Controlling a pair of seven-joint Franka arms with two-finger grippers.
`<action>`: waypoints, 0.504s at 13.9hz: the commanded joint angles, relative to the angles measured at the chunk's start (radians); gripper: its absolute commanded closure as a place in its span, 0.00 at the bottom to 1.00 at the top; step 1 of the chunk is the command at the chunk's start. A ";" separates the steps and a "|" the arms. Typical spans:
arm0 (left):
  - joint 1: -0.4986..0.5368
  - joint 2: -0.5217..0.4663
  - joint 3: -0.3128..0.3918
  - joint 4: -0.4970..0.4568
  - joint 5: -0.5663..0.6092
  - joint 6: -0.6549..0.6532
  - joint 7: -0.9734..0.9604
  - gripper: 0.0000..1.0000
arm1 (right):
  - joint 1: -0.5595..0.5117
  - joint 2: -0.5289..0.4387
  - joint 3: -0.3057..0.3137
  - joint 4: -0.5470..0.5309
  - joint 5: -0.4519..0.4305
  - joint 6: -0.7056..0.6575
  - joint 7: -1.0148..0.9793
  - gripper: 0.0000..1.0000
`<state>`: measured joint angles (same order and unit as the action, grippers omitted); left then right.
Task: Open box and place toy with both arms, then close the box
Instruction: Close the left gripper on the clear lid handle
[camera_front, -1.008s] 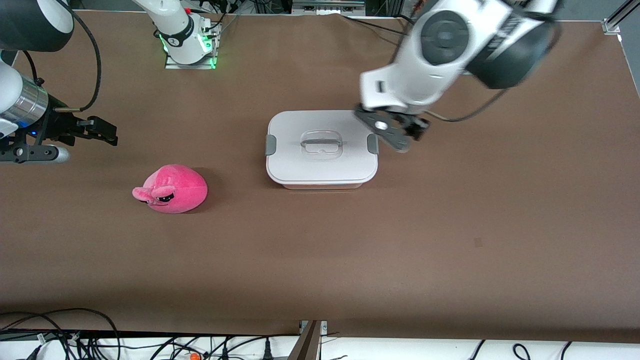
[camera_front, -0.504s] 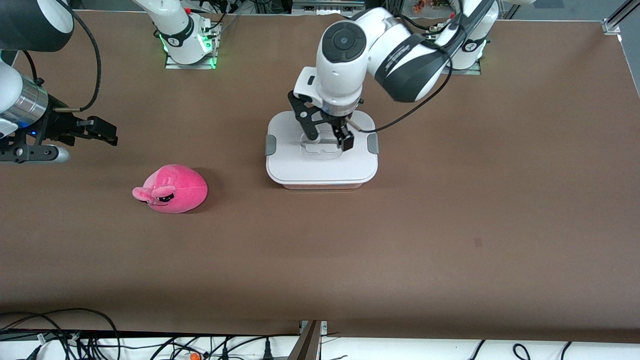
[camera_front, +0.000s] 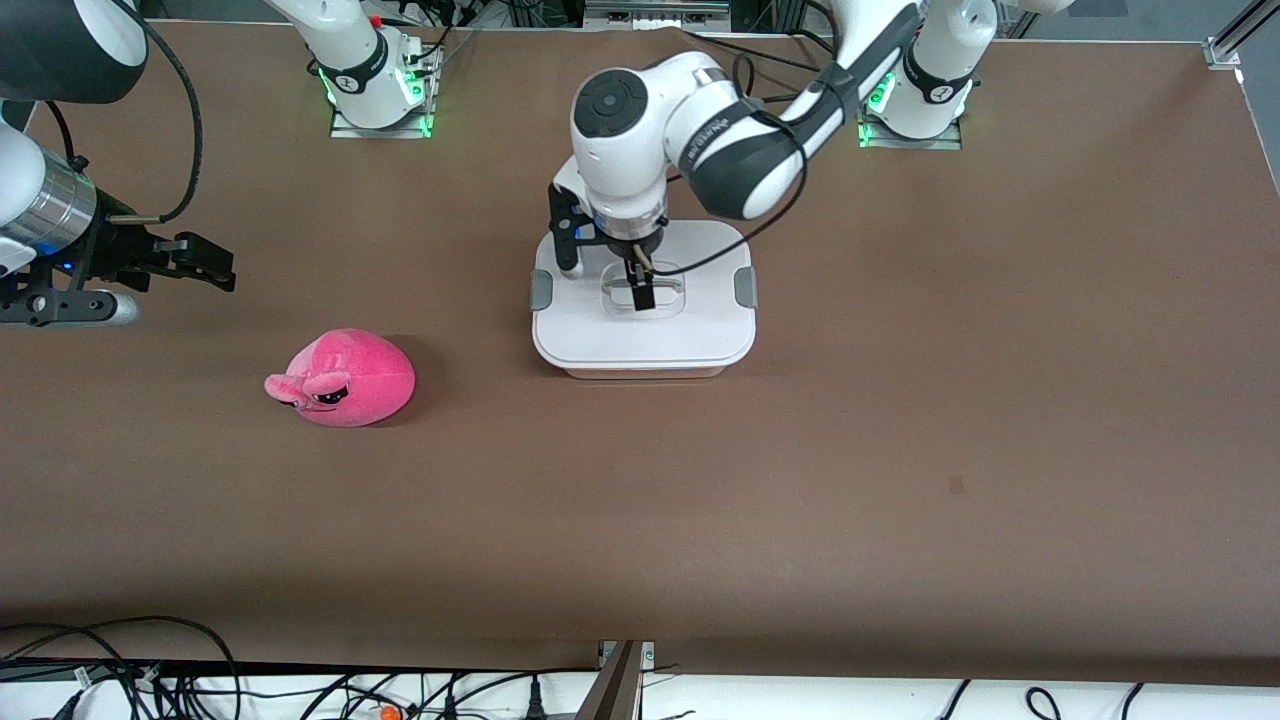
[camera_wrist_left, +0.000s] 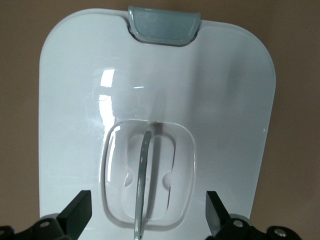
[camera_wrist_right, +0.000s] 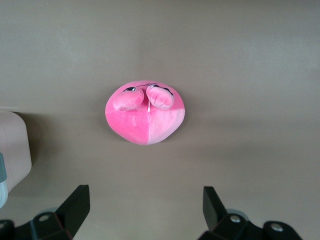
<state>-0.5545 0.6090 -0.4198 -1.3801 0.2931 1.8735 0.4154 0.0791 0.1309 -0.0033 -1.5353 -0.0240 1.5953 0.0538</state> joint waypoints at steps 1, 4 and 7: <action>0.007 -0.011 0.007 -0.052 0.031 0.051 0.022 0.00 | -0.004 -0.008 0.002 0.004 0.013 -0.008 0.004 0.00; 0.015 -0.009 0.007 -0.082 0.029 0.075 0.020 0.00 | -0.004 -0.008 0.000 0.004 0.013 -0.006 0.004 0.00; 0.019 -0.011 0.007 -0.086 0.029 0.075 0.023 0.00 | -0.004 -0.008 0.002 0.004 0.013 -0.009 0.004 0.00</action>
<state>-0.5466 0.6121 -0.4067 -1.4473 0.2971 1.9342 0.4200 0.0791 0.1309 -0.0033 -1.5353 -0.0240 1.5952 0.0538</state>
